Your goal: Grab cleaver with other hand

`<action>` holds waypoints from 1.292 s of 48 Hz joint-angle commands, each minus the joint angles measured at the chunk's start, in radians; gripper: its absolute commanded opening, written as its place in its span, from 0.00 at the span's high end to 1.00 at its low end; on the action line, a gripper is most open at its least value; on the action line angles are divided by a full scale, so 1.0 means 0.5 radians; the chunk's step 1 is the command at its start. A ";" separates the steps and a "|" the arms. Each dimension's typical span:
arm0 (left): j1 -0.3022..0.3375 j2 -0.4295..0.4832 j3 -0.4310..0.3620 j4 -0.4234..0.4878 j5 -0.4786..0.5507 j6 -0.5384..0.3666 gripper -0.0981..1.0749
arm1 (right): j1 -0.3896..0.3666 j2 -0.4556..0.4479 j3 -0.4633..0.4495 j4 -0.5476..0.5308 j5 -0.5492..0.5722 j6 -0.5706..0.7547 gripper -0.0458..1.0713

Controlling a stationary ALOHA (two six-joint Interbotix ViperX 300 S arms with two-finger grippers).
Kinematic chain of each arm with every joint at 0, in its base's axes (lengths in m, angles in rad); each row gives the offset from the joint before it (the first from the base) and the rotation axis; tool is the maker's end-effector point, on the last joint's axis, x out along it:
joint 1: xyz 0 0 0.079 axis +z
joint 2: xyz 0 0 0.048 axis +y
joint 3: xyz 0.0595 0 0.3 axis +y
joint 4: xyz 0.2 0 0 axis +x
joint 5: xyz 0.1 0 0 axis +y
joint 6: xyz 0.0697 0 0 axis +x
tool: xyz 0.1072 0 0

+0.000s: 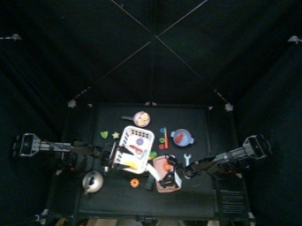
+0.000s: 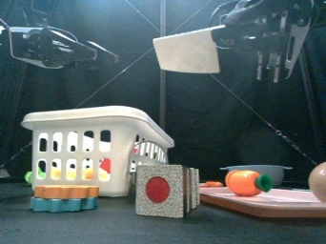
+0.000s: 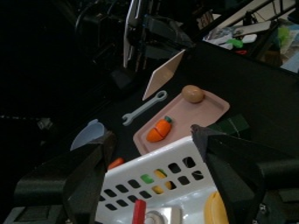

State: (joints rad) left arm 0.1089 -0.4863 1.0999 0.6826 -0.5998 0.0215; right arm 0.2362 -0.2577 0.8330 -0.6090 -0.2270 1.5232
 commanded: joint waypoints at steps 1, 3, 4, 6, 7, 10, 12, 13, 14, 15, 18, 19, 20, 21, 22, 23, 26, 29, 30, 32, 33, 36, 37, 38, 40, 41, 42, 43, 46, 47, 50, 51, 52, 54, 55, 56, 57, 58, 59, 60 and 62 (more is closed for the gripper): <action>-0.003 0.067 -0.077 -0.006 -0.107 0.049 0.04 | -0.012 0.009 -0.086 -0.018 -0.064 0.000 0.46; -0.003 0.092 -0.092 -0.006 -0.144 0.077 0.04 | -0.012 0.028 -0.101 -0.025 -0.074 0.000 0.46; -0.006 0.110 -0.098 -0.006 -0.156 0.089 0.04 | -0.012 0.034 -0.107 -0.031 -0.077 0.000 0.46; -0.009 0.138 -0.110 -0.006 -0.190 0.114 0.04 | -0.012 0.052 -0.120 -0.040 -0.086 0.000 0.46; -0.012 0.150 -0.114 -0.003 -0.202 0.123 0.04 | -0.012 0.064 -0.129 -0.046 -0.089 0.003 0.46; -0.031 0.193 -0.123 0.000 -0.239 0.144 0.04 | -0.012 0.089 -0.144 -0.061 -0.098 0.003 0.46; -0.046 0.224 -0.129 0.009 -0.261 0.147 0.04 | -0.012 0.104 -0.153 -0.074 -0.110 0.003 0.46; -0.052 0.233 -0.129 0.015 -0.270 0.147 0.04 | -0.009 0.110 -0.156 -0.080 -0.114 0.003 0.46; -0.061 0.242 -0.135 0.021 -0.279 0.147 0.04 | -0.012 0.123 -0.160 -0.086 -0.126 0.006 0.46; -0.067 0.249 -0.135 0.031 -0.285 0.147 0.04 | -0.012 0.132 -0.163 -0.089 -0.129 0.006 0.46; -0.083 0.270 -0.144 0.080 -0.295 0.150 0.04 | -0.009 0.156 -0.166 -0.089 -0.150 0.006 0.46; -0.092 0.276 -0.147 0.114 -0.298 0.150 0.04 | -0.006 0.163 -0.172 -0.089 -0.153 0.006 0.46; -0.095 0.282 -0.153 0.141 -0.301 0.150 0.04 | -0.009 0.172 -0.172 -0.089 -0.163 0.006 0.46; -0.095 0.285 -0.156 0.166 -0.301 0.147 0.04 | -0.006 0.181 -0.178 -0.089 -0.169 0.006 0.46; -0.098 0.291 -0.160 0.193 -0.301 0.150 0.04 | -0.006 0.193 -0.184 -0.092 -0.181 0.006 0.46; -0.098 0.295 -0.163 0.218 -0.304 0.147 0.05 | -0.006 0.206 -0.190 -0.092 -0.187 0.006 0.46; -0.098 0.319 -0.181 0.285 -0.319 0.147 0.05 | -0.006 0.233 -0.206 -0.092 -0.199 0.009 0.46; -0.098 0.341 -0.193 0.310 -0.344 0.147 0.05 | -0.006 0.264 -0.224 -0.092 -0.206 0.009 0.46; -0.098 0.350 -0.196 0.310 -0.353 0.147 0.05 | -0.006 0.273 -0.233 -0.092 -0.206 0.006 0.46; -0.098 0.377 -0.215 0.316 -0.371 0.147 0.05 | -0.003 0.291 -0.245 -0.095 -0.206 0.009 0.46; -0.095 0.387 -0.221 0.316 -0.377 0.147 0.05 | -0.003 0.307 -0.258 -0.095 -0.206 0.009 0.46; -0.092 0.430 -0.242 0.319 -0.393 0.147 0.06 | -0.003 0.347 -0.291 -0.107 -0.209 0.006 0.46; -0.089 0.445 -0.252 0.322 -0.399 0.150 0.06 | -0.006 0.359 -0.301 -0.110 -0.206 0.009 0.46; -0.089 0.460 -0.261 0.328 -0.402 0.147 0.06 | -0.006 0.368 -0.310 -0.114 -0.206 0.009 0.46; -0.089 0.491 -0.282 0.350 -0.408 0.147 0.07 | -0.012 0.380 -0.325 -0.126 -0.206 0.006 0.46; -0.089 0.503 -0.288 0.359 -0.411 0.147 0.08 | -0.012 0.390 -0.331 -0.132 -0.206 0.009 0.46; -0.089 0.515 -0.298 0.368 -0.414 0.147 0.09 | -0.012 0.393 -0.334 -0.135 -0.209 0.009 0.46; -0.089 0.525 -0.304 0.380 -0.414 0.147 0.09 | -0.012 0.396 -0.334 -0.144 -0.206 0.009 0.46; -0.089 0.543 -0.316 0.402 -0.417 0.147 0.13 | -0.018 0.399 -0.337 -0.147 -0.206 0.009 0.46; -0.089 0.546 -0.319 0.405 -0.417 0.147 0.14 | -0.018 0.405 -0.337 -0.147 -0.206 0.009 0.46; -0.089 0.549 -0.319 0.411 -0.417 0.147 0.18 | -0.018 0.408 -0.334 -0.147 -0.206 0.009 0.46; -0.089 0.549 -0.319 0.411 -0.417 0.147 0.20 | -0.021 0.408 -0.334 -0.147 -0.206 0.009 0.46; -0.089 0.549 -0.319 0.408 -0.417 0.147 0.22 | -0.021 0.408 -0.334 -0.150 -0.206 0.009 0.46; -0.089 0.549 -0.319 0.408 -0.417 0.147 0.25 | -0.025 0.408 -0.341 -0.150 -0.209 0.009 0.46; -0.089 0.549 -0.319 0.411 -0.417 0.147 0.26 | -0.028 0.411 -0.341 -0.150 -0.206 0.009 0.46; -0.092 0.549 -0.319 0.414 -0.417 0.147 0.27 | -0.034 0.411 -0.341 -0.153 -0.206 0.009 0.46; -0.095 0.549 -0.322 0.414 -0.417 0.147 0.29 | -0.037 0.414 -0.344 -0.153 -0.209 0.009 0.46; -0.092 0.552 -0.319 0.414 -0.417 0.147 0.29 | -0.040 0.414 -0.344 -0.150 -0.206 0.009 0.46; -0.095 0.552 -0.322 0.414 -0.417 0.147 0.30 | -0.043 0.420 -0.347 -0.153 -0.206 0.009 0.46; -0.095 0.555 -0.322 0.414 -0.417 0.147 0.31 | -0.046 0.423 -0.347 -0.150 -0.206 0.009 0.46; -0.095 0.558 -0.322 0.417 -0.417 0.147 0.32 | -0.055 0.430 -0.350 -0.153 -0.206 0.009 0.46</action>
State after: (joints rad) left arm 0.0629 -0.2056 0.9618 0.8897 -0.7992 0.0966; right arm 0.2209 -0.0322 0.6826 -0.6857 -0.3221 1.5294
